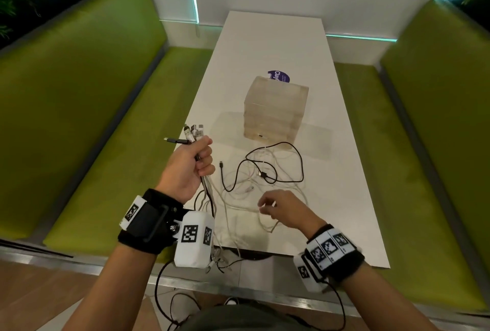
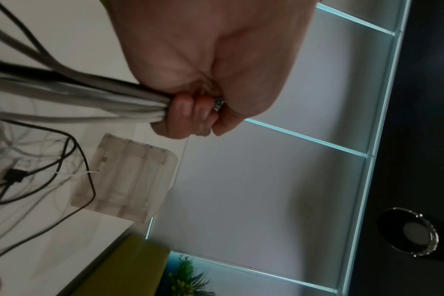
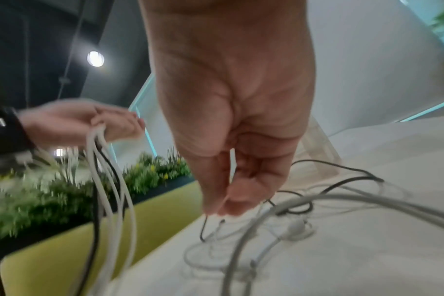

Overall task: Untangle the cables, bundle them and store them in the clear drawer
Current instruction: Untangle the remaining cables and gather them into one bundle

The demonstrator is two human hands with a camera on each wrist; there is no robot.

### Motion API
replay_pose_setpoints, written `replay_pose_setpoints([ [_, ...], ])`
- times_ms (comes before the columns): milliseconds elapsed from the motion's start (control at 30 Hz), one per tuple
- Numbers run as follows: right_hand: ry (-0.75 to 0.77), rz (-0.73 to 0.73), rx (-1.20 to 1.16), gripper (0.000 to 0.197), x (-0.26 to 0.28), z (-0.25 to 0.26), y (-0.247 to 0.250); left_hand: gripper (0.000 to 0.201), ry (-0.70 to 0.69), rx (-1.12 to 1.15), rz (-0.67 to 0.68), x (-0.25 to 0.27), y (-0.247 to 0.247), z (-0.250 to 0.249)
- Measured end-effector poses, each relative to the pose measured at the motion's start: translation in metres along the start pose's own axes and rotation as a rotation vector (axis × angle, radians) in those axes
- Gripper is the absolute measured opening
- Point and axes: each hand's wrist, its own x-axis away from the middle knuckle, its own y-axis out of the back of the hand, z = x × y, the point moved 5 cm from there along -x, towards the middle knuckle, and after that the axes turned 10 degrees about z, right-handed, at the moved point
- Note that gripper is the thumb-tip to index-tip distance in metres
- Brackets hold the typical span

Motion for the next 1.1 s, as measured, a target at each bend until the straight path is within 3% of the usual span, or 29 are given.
replay_pose_setpoints([
  [67,-0.037,-0.035,0.145,0.022,-0.018,-0.001,-0.003,0.022,-0.002,-0.023,0.026,0.001,-0.001,0.003],
  [167,-0.098,0.033,0.269,0.027,-0.036,-0.008,-0.022,0.023,-0.002,-0.005,0.042,0.004,0.001,0.006],
  [300,-0.067,0.014,0.383,0.019,-0.034,-0.008,-0.026,0.023,-0.007,-0.078,0.055,0.008,0.007,0.012],
  [433,0.039,0.0,0.409,0.015,-0.017,0.012,0.008,0.025,-0.033,-0.127,0.122,0.007,0.004,0.022],
  [600,0.253,0.039,0.4,0.03,0.019,0.063,0.063,0.025,-0.023,-0.279,0.236,0.003,-0.019,0.039],
  [700,0.333,-0.089,0.261,0.017,0.037,0.093,0.089,0.027,0.011,-0.361,0.292,0.002,-0.034,0.05],
  [800,0.346,-0.219,-0.054,0.008,0.045,0.101,0.1,0.031,0.03,-0.376,0.347,0.003,-0.041,0.056],
  [967,0.374,-0.383,-0.419,0.008,0.04,0.099,0.096,0.025,0.005,-0.482,0.408,0.008,-0.045,0.054],
  [1033,0.383,-0.402,-0.604,0.004,0.037,0.094,0.091,0.033,-0.027,-0.513,0.361,0.008,-0.043,0.05],
  [1100,0.33,-0.296,-0.682,0.013,0.03,0.082,0.081,0.038,-0.083,-0.443,0.308,0.007,-0.038,0.044],
])
